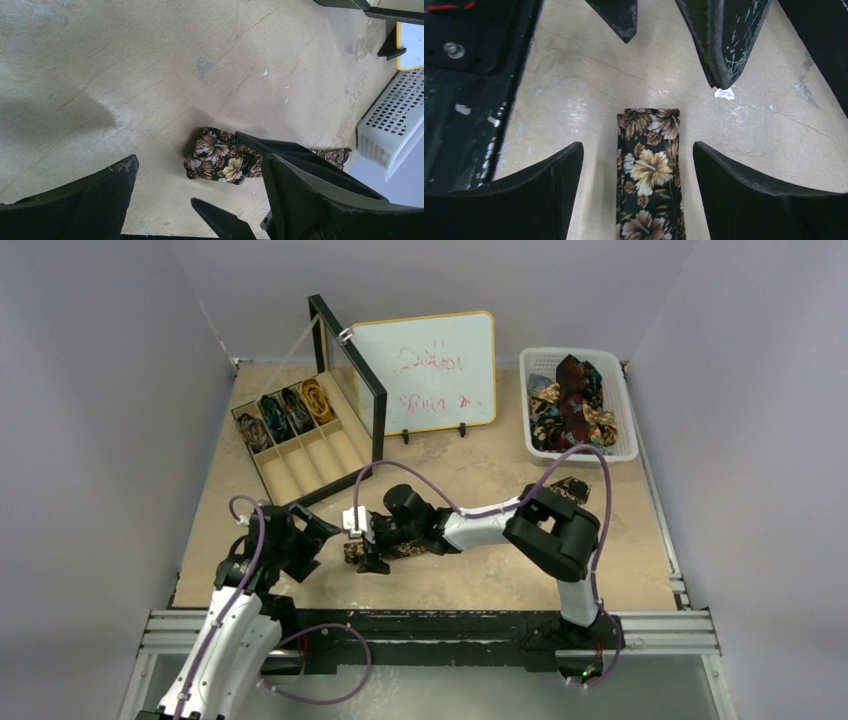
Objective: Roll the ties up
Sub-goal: Roll the tie at the center of the board.
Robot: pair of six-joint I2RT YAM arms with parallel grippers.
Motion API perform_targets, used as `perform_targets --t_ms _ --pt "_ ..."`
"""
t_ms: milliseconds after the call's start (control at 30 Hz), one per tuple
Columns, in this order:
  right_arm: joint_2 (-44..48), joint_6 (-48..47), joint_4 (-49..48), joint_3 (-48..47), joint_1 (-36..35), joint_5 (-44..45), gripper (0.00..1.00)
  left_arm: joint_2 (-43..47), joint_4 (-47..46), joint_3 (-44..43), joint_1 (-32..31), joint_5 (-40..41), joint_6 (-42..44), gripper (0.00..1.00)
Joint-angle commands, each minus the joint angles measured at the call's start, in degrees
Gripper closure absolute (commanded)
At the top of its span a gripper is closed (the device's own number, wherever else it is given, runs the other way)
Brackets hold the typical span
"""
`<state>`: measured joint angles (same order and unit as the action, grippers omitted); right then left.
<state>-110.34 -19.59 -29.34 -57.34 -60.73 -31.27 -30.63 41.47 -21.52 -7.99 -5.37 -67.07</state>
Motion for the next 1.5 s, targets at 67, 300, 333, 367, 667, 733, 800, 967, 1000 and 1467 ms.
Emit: perform_targets --t_ms 67,300,333,367,667,733,800,967,1000,1467 --pt "-4.7 -2.0 0.3 -4.6 0.0 -1.7 0.27 0.3 -0.4 -1.9 0.3 0.4 -1.0 0.09" --pt "-6.1 -4.0 1.7 -4.5 0.0 -0.4 0.57 -0.1 -0.2 -2.2 0.3 1.0 -0.8 0.08" --pt "-6.0 -4.2 1.8 -4.5 0.0 -0.2 0.58 -0.1 -0.2 -2.2 0.3 1.0 -0.8 0.08" --pt "-6.0 -4.5 1.9 -4.5 0.0 -0.4 0.59 -0.1 -0.2 -2.1 0.3 1.0 -0.8 0.08" --pt "-2.7 -4.1 3.7 -5.4 0.1 -0.3 0.36 -0.6 -1.5 -1.4 0.3 -0.6 -0.1 0.08" --pt "0.9 -0.9 2.3 -3.9 0.1 2.0 0.30 -0.7 -2.0 -1.4 0.3 -0.9 0.6 0.08" --pt "5.4 2.5 -1.2 -0.6 0.6 5.8 0.24 -0.9 -2.8 -1.1 0.3 -1.8 1.5 0.08" --pt "20.5 25.8 -14.8 14.1 3.5 19.6 0.01 -2.0 -7.3 0.2 0.2 -5.6 5.9 0.08" --pt "23.6 33.8 -17.5 17.7 4.4 20.9 0.01 -2.5 -8.5 0.7 0.2 -6.8 6.5 0.08" --pt "16.3 76.7 -6.7 16.4 8.1 11.2 0.39 -5.1 -17.0 9.0 0.1 -17.0 9.4 0.19"
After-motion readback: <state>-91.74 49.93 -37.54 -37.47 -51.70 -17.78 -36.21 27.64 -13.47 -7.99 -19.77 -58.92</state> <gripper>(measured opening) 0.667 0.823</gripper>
